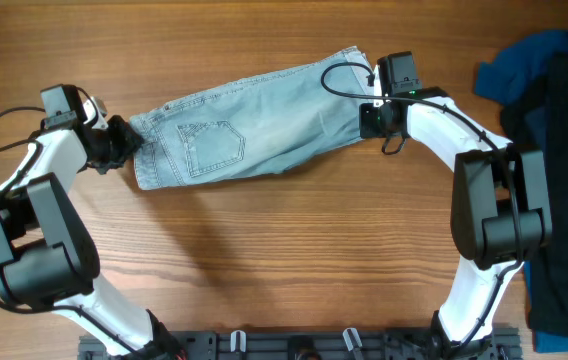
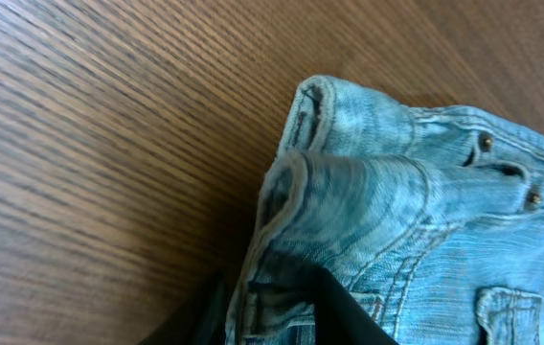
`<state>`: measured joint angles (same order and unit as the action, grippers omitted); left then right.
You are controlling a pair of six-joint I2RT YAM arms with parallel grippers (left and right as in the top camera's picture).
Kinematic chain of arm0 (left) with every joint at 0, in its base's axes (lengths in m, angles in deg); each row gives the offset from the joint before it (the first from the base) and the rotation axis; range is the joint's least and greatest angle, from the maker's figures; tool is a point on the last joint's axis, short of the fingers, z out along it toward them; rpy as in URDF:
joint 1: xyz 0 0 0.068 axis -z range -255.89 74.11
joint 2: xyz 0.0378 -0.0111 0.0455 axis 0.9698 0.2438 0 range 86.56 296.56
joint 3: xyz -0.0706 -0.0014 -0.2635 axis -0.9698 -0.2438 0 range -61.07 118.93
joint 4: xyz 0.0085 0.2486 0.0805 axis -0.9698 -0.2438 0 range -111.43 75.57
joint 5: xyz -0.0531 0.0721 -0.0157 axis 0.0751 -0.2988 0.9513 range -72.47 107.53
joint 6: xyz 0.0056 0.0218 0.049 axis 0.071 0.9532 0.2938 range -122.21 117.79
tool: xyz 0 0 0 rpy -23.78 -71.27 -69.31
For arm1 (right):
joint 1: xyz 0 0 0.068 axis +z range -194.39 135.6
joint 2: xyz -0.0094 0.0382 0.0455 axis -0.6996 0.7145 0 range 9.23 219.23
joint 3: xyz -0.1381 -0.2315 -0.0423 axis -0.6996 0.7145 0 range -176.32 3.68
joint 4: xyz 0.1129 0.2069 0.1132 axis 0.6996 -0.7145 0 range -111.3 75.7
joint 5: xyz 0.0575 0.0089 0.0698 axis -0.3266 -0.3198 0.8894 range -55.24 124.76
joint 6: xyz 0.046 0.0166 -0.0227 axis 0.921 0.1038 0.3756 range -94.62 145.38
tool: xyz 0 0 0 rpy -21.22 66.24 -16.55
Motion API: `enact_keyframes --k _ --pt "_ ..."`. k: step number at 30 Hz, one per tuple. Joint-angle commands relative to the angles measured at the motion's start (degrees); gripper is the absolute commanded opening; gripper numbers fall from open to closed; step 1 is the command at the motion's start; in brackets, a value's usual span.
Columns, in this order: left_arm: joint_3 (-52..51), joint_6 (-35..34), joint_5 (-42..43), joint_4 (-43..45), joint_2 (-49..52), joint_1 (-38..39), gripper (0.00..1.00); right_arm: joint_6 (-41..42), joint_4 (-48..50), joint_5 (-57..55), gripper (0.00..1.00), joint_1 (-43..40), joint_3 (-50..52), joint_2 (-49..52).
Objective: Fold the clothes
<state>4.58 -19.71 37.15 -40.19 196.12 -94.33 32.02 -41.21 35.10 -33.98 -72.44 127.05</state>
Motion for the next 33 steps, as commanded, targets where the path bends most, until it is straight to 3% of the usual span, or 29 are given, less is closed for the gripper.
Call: enact_keyframes --k 1,11,20,27,28,30,31,33 --pt "0.81 0.79 1.86 1.57 0.37 -0.07 0.22 0.98 -0.11 -1.60 0.04 -0.04 0.87 3.72" --pt "1.95 1.29 1.81 5.51 0.37 -0.17 0.04 1.01 -0.07 -1.60 0.04 -0.04 0.87 3.72" --pt "2.49 3.89 -5.01 5.73 0.28 -4.28 0.04 0.98 -0.09 -1.62 0.04 -0.04 0.87 3.72" --pt "2.49 5.31 -4.20 9.55 0.28 -6.82 0.04 1.01 -0.07 -1.62 0.04 -0.04 0.87 3.72" --pt "2.49 5.29 -3.45 10.23 0.28 -6.80 0.06 1.01 -0.07 -1.62 0.04 -0.02 0.87 3.72" --pt "2.58 5.29 -2.47 11.45 0.26 -6.82 0.19 0.98 0.00 -1.62 0.04 -0.04 0.87 3.72" --pt "3.04 5.29 -2.47 11.41 0.24 -6.82 0.33 0.98 0.11 -1.62 0.04 -0.04 0.87 3.72" --pt "4.46 5.29 -2.25 10.40 -0.35 -6.82 0.45 0.98 0.15 -1.62 0.04 -0.04 0.87 3.72"
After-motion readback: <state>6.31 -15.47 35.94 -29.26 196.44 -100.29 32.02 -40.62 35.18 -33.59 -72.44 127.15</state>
